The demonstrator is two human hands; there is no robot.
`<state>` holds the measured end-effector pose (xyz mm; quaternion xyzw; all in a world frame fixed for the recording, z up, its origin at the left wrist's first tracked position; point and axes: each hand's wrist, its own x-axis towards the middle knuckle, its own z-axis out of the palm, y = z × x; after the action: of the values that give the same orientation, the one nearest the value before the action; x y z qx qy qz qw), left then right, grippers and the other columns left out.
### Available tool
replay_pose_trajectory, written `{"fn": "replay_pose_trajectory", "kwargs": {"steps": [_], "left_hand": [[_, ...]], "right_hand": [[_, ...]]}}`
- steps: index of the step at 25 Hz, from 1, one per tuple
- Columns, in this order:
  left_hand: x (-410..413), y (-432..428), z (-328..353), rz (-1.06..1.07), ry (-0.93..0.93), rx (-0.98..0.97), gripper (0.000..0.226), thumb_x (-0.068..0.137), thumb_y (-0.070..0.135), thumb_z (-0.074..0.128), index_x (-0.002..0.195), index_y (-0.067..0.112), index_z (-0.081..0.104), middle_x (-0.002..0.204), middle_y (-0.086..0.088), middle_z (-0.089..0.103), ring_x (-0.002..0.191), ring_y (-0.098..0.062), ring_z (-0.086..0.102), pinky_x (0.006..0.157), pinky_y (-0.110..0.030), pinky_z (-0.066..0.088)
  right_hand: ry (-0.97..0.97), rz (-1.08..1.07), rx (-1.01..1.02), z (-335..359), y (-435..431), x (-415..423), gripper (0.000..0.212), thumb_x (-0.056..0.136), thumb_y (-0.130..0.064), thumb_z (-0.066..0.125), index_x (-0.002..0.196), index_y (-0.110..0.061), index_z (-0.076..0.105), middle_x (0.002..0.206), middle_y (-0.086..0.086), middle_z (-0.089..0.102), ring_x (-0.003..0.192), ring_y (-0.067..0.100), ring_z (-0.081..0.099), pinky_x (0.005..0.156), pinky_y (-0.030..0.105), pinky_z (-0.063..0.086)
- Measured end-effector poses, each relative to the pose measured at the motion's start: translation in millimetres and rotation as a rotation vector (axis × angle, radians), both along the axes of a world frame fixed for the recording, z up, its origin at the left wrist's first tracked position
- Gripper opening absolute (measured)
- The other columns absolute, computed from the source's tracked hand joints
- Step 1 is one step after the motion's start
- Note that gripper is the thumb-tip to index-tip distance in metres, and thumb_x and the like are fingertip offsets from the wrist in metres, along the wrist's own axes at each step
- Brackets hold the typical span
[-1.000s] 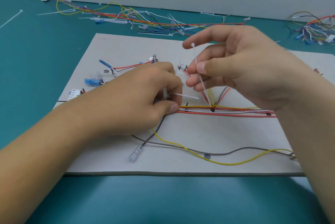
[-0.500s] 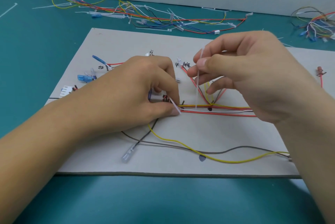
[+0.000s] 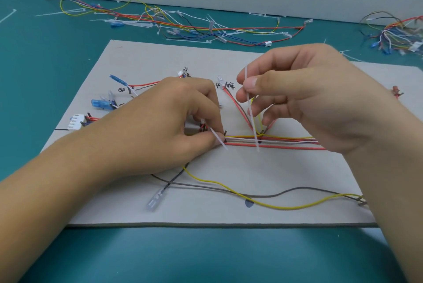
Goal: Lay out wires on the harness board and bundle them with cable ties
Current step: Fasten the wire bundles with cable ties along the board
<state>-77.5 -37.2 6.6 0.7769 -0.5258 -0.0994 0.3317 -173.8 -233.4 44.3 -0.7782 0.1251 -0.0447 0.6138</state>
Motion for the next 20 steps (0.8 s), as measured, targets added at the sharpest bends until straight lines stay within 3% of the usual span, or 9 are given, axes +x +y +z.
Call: {"fn": "replay_pose_trajectory", "kwargs": {"steps": [3, 8, 20], "left_hand": [[-3, -1, 1, 0.008, 0.011, 0.008, 0.014, 0.084, 0.031, 0.069, 0.073, 0.040, 0.070, 0.090, 0.012, 0.065, 0.086, -0.010, 0.065, 0.079, -0.037, 0.051], [-2, -1, -1, 0.043, 0.003, 0.030, 0.007, 0.085, 0.024, 0.077, 0.080, 0.028, 0.078, 0.091, 0.010, 0.066, 0.086, -0.009, 0.065, 0.081, -0.035, 0.051], [-5, -1, 0, 0.070, -0.013, 0.036, 0.005, 0.086, 0.024, 0.077, 0.081, 0.027, 0.078, 0.090, 0.009, 0.064, 0.088, -0.009, 0.062, 0.082, -0.035, 0.049]], "right_hand": [[0.021, 0.028, 0.058, -1, 0, 0, 0.019, 0.088, 0.000, 0.069, 0.079, -0.016, 0.075, 0.082, 0.012, 0.075, 0.058, 0.022, 0.066, 0.051, 0.030, 0.051], [0.045, 0.034, 0.053, -3, 0, 2, 0.014, 0.086, 0.001, 0.069, 0.087, -0.012, 0.072, 0.077, 0.010, 0.075, 0.059, 0.023, 0.067, 0.052, 0.029, 0.052], [0.037, -0.008, -0.139, -4, 11, 1, 0.019, 0.084, 0.006, 0.064, 0.075, -0.010, 0.067, 0.073, 0.011, 0.076, 0.054, 0.021, 0.068, 0.053, 0.031, 0.047]]}}
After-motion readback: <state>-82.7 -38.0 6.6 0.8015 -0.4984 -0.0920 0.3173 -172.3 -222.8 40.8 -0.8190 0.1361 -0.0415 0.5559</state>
